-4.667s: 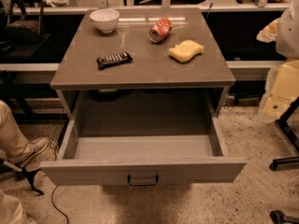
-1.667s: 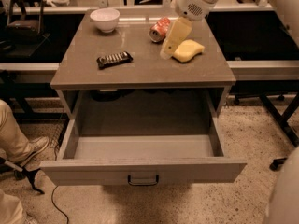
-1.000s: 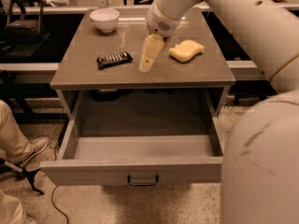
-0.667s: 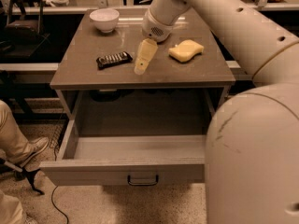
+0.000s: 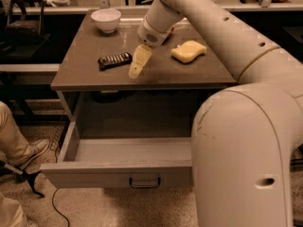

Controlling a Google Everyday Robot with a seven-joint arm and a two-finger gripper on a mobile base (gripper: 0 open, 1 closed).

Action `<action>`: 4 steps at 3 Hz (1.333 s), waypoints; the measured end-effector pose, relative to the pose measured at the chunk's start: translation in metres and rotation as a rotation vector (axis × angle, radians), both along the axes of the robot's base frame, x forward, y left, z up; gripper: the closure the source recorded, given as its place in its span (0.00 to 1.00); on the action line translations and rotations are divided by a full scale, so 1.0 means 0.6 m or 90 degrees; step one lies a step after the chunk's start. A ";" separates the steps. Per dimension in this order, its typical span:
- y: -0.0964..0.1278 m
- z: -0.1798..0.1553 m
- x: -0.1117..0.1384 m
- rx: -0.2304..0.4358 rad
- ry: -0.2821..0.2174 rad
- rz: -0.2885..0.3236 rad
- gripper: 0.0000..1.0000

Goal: Place rxbar chocolate into top drawer

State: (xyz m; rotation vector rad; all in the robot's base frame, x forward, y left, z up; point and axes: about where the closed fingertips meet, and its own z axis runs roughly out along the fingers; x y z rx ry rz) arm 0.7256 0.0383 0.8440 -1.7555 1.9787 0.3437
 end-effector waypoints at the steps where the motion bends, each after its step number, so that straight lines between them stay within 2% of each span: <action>1: 0.037 -0.008 0.009 0.034 0.019 -0.008 0.00; 4: 0.100 -0.034 0.023 0.054 0.041 0.010 0.00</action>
Offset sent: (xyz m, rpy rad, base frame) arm 0.0116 0.0476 -0.0014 0.0963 0.0470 -0.0134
